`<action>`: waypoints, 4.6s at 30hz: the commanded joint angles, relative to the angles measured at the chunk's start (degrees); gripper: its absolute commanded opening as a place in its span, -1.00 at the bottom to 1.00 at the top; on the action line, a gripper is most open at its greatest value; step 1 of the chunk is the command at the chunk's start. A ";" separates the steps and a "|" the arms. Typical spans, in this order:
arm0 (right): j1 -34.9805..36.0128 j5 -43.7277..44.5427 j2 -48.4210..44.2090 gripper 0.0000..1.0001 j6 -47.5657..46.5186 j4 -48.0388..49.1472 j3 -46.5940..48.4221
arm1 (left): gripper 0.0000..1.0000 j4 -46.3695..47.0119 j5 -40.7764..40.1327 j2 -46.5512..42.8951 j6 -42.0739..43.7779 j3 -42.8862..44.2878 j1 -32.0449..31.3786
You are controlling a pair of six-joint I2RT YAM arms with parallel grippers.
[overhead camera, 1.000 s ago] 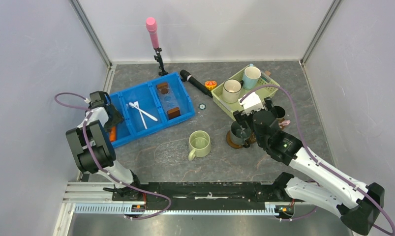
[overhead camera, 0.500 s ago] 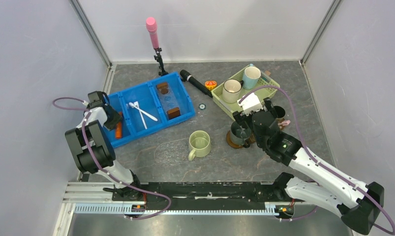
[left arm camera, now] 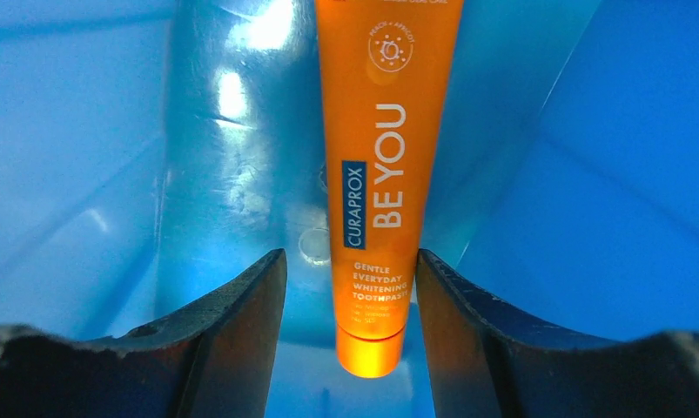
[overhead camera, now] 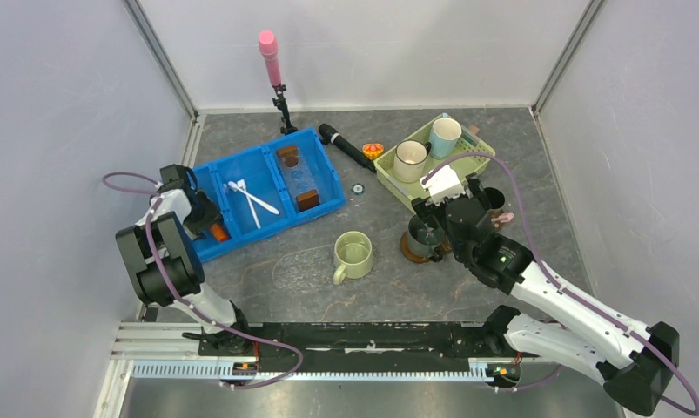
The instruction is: Prepare toiletry sets of a toothbrush and toothpaste on the tray
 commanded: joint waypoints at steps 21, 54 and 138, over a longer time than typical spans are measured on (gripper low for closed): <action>0.32 -3.81 -3.38 0.96 -0.13 0.10 4.82 | -0.50 -1.92 3.23 -14.51 -1.35 1.03 -0.70; 0.15 -36.24 16.88 0.94 12.87 -11.67 38.34 | -0.43 10.32 -0.28 -33.76 7.58 7.04 -61.27; 0.69 -48.84 18.34 -1.00 23.26 35.50 -3.32 | 0.99 4.29 -7.22 -44.72 -11.01 -9.71 -41.00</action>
